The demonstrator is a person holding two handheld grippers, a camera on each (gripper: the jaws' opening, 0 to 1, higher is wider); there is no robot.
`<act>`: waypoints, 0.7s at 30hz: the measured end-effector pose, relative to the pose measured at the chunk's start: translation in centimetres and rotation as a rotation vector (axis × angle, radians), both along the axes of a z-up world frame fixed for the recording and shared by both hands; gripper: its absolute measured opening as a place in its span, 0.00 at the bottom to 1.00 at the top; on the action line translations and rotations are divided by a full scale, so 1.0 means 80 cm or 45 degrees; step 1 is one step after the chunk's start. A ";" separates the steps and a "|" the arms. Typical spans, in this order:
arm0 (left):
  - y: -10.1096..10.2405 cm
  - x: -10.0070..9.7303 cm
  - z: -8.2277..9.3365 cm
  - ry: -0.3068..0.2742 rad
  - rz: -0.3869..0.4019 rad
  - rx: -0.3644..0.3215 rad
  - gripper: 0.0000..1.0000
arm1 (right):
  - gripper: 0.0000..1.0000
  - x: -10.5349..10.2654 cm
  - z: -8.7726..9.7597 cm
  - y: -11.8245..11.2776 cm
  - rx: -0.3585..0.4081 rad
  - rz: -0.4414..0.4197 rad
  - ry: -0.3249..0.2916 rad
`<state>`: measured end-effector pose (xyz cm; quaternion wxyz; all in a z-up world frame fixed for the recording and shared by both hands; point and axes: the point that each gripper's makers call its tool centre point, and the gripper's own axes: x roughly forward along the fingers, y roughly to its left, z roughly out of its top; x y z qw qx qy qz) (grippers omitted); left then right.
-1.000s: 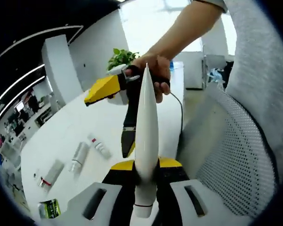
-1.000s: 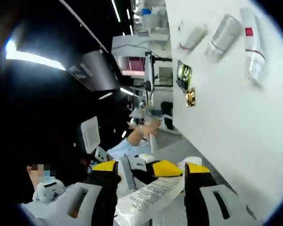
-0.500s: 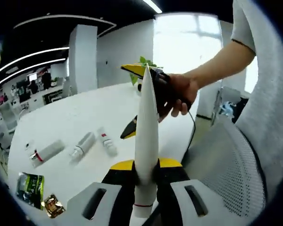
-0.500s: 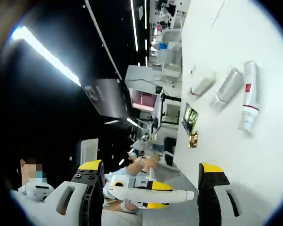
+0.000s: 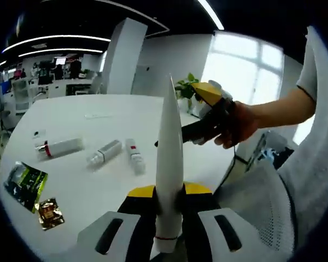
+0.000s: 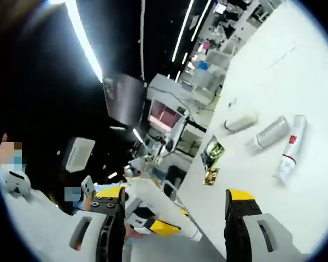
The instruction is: Arrange the skincare products in the storage area until every visible bottle or jar stands upright without overlapping.
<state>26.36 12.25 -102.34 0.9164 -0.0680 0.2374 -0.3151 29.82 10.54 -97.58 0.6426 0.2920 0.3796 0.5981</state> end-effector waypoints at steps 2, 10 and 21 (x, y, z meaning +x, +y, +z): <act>0.005 0.001 -0.003 0.029 0.030 -0.006 0.16 | 0.69 -0.007 -0.004 0.007 -0.037 0.017 -0.030; 0.013 0.000 -0.014 0.144 0.110 -0.052 0.17 | 0.67 -0.015 -0.019 0.038 -0.180 -0.009 -0.204; 0.003 -0.009 -0.020 0.206 0.088 -0.040 0.17 | 0.56 -0.032 -0.030 0.073 -0.307 0.035 -0.298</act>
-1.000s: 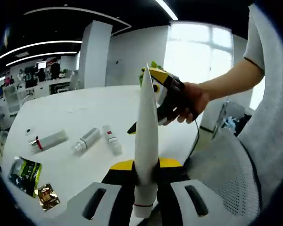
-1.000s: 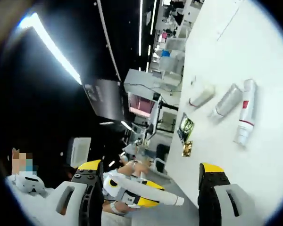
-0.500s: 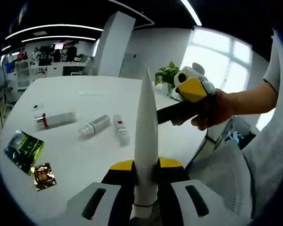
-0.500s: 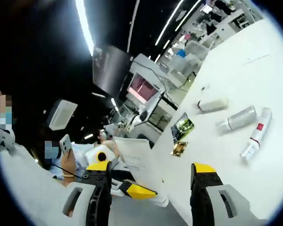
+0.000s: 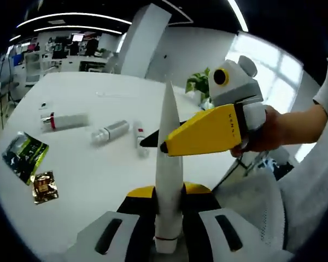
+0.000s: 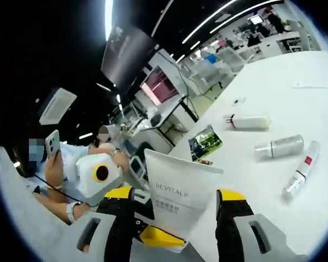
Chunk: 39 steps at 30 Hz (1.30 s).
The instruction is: Arrange the skincare products in the storage area until every visible bottle or jar stands upright without overlapping.
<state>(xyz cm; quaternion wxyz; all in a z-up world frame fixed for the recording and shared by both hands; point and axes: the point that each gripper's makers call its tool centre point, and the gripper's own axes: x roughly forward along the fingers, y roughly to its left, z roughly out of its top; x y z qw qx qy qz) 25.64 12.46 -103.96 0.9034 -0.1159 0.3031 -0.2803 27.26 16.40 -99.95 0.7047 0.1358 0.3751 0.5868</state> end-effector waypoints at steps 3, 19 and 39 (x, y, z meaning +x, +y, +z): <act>-0.001 -0.001 0.000 0.014 0.007 -0.007 0.17 | 0.54 0.000 -0.009 0.002 -0.049 -0.008 -0.014; 0.000 -0.002 -0.001 0.019 0.030 0.039 0.17 | 0.43 -0.001 -0.032 0.002 -0.157 -0.088 -0.011; -0.011 -0.003 -0.010 -0.056 -0.063 0.188 0.20 | 0.34 -0.008 -0.037 -0.017 -0.174 -0.125 -0.004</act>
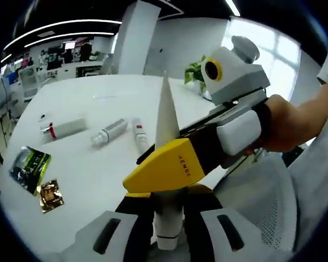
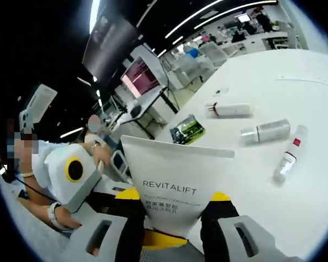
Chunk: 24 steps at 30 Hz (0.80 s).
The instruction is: Arrange the skincare products in the storage area until every visible bottle or jar stands upright without overlapping.
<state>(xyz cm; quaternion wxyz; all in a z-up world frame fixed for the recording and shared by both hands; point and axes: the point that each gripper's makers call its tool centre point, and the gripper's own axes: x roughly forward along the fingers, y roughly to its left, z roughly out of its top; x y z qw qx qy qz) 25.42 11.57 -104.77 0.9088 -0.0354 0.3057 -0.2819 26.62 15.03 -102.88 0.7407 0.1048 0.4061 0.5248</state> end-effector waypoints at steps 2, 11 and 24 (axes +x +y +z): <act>0.000 0.000 -0.001 -0.029 -0.027 0.038 0.20 | 0.34 -0.003 0.001 -0.001 -0.010 0.015 -0.029; 0.003 0.002 -0.001 -0.067 -0.044 0.078 0.21 | 0.33 0.000 0.006 -0.001 -0.024 0.018 -0.119; 0.004 0.001 -0.005 -0.068 -0.069 0.129 0.21 | 0.33 0.023 0.020 -0.018 -0.015 -0.012 -0.201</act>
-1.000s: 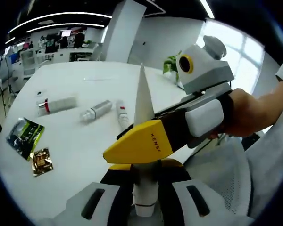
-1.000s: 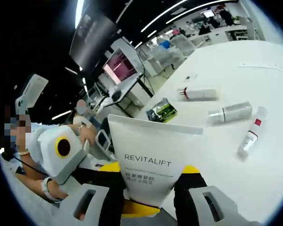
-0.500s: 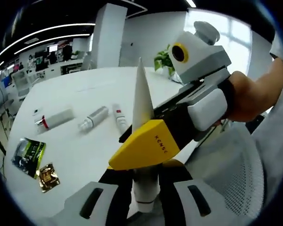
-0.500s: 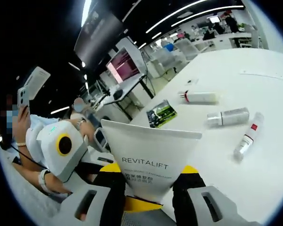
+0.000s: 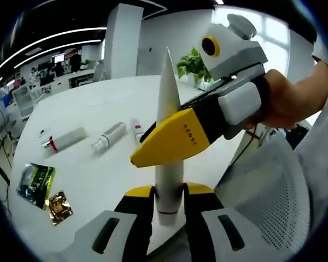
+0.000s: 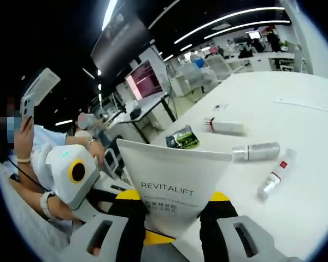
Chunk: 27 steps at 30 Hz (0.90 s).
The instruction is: Arrange the skincare products in the storage area until every visible bottle or jar stands upright without overlapping.
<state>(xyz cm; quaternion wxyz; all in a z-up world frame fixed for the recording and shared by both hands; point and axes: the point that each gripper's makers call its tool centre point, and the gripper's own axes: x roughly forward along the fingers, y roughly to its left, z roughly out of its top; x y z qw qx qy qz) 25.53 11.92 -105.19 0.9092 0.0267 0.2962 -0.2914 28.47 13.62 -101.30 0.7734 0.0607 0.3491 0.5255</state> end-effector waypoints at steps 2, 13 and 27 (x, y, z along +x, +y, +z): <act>-0.001 0.002 0.002 -0.008 -0.001 0.009 0.21 | 0.33 0.004 0.002 -0.002 0.001 -0.006 -0.008; 0.023 -0.024 -0.024 0.060 -0.120 0.297 0.05 | 0.33 0.031 0.008 -0.014 0.009 -0.060 -0.039; 0.066 -0.022 -0.028 0.047 -0.022 0.485 0.28 | 0.33 0.061 0.013 -0.023 0.015 -0.117 -0.044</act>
